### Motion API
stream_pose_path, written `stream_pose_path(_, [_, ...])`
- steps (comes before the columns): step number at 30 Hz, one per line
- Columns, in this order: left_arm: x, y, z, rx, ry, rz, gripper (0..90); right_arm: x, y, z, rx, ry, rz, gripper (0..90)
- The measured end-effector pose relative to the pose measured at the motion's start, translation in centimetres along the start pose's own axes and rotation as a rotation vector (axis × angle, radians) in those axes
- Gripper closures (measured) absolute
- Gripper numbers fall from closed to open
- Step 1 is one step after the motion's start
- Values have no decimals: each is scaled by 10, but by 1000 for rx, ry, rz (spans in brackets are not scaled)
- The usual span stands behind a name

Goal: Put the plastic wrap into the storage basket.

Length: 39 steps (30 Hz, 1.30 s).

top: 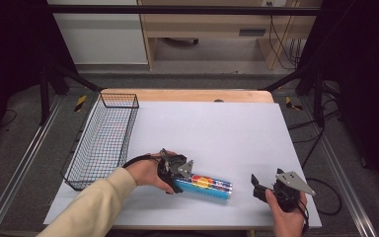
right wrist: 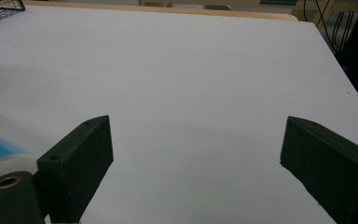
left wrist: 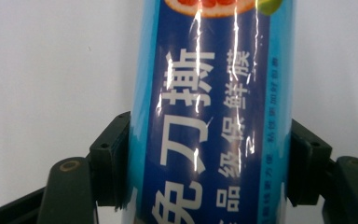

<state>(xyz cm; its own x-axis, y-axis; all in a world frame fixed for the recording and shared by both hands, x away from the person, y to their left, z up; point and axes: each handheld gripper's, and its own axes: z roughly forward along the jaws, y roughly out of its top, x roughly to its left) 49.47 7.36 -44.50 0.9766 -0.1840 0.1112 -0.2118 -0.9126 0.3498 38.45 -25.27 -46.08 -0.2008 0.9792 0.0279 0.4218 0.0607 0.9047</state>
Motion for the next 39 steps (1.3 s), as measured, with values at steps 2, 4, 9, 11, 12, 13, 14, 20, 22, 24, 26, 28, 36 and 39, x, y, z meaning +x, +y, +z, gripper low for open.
stream_pose_path(2, [0, 1, -1, 2, 3, -3, 309, 0, 0, 0, 0, 0, 0, 96])
stream_pose_path(4, [-1, 2, -2, 8, 9, -8, 310, 0, 0, 0, 1, 0, -1, 96])
stream_pose_path(9, [-3, 2, -8, -24, 22, -25, 312, 0, 0, 0, -1, -4, 0, 96])
stream_pose_path(11, [-3, 2, -9, -29, 23, -27, 313, -1, 0, 0, -1, -3, 1, 97])
stream_pose_path(12, [-3, 3, -13, -48, 31, -34, 313, -1, 0, 0, -2, -5, 1, 97])
stream_pose_path(13, [-3, 3, -15, -54, 36, -36, 313, -1, 0, -1, -3, -5, 2, 97])
stream_pose_path(14, [-3, 3, -15, -54, 36, -36, 314, -1, 0, -1, -3, -5, 2, 97])
stream_pose_path(20, [-8, 2, -38, -115, 83, -67, 315, -2, 0, -2, -6, -14, 9, 98])
stream_pose_path(22, [-10, 2, -45, -130, 96, -79, 316, -2, 0, -2, -8, -17, 7, 99])
stream_pose_path(24, [-13, 2, -51, -141, 104, -83, 315, -2, 0, -2, -7, -16, 5, 98])
stream_pose_path(26, [-15, 1, -57, -143, 123, -91, 316, -2, 0, -2, -7, -19, 4, 98])
stream_pose_path(28, [-17, 0, -62, -147, 140, -96, 316, -1, 0, -2, -4, -26, -3, 99])
stream_pose_path(36, [-23, -7, -91, -225, 221, -177, 318, 1, 2, -2, -1, -42, -9, 94])
stream_pose_path(39, [-24, -10, -105, -244, 248, -205, 318, 1, 1, -1, 1, -52, -1, 87])
